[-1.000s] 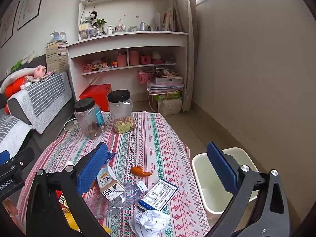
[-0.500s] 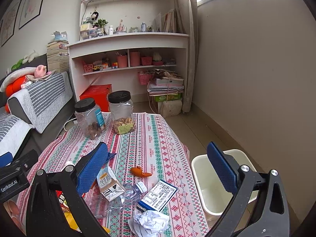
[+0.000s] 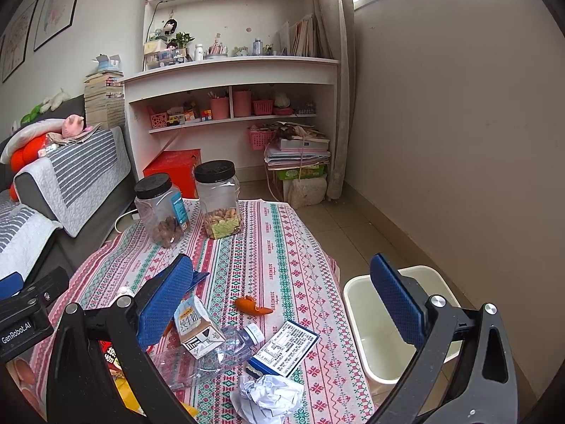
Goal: Collect trash
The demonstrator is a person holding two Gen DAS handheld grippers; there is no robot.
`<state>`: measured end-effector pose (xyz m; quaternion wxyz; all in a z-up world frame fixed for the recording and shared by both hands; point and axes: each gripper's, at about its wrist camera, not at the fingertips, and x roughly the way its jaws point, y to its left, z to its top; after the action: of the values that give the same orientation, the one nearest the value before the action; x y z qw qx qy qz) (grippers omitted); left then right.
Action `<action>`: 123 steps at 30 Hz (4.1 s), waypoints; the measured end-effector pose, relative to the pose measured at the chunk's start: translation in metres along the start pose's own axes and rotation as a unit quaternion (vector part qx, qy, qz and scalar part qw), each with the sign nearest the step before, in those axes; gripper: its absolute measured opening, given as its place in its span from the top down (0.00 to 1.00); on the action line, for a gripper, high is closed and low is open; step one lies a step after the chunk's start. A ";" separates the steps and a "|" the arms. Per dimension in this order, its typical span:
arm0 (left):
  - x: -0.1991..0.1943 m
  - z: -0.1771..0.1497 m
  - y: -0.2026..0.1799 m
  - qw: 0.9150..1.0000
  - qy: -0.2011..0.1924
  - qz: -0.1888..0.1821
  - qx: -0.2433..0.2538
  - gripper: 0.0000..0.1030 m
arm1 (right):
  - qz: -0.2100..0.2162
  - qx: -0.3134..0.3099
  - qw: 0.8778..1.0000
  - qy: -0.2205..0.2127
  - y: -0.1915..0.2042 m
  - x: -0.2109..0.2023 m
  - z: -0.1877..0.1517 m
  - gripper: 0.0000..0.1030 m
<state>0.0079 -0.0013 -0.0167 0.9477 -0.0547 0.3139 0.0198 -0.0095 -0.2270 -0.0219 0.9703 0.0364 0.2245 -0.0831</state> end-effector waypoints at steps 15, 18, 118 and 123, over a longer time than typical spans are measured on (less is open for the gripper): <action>0.000 0.000 0.000 1.000 0.002 0.000 -0.001 0.06 | -0.001 -0.001 1.000 0.000 0.000 0.000 0.000 0.06; 0.000 0.000 0.000 1.000 0.002 0.001 -0.001 0.06 | -0.001 -0.001 1.000 0.000 0.000 0.000 0.000 0.06; 0.008 0.018 0.118 0.990 0.110 -0.074 -0.049 0.71 | 0.257 -0.075 0.935 0.231 0.050 0.050 -0.032 0.82; 0.005 0.018 0.126 0.990 0.108 -0.077 -0.054 0.71 | 0.282 -0.051 0.941 0.178 0.075 0.047 -0.005 0.82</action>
<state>0.0134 0.1257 -0.0171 0.9026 -0.1313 0.4078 -0.0420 0.0431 -0.1592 -0.0447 0.8986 0.0631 0.3780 0.2137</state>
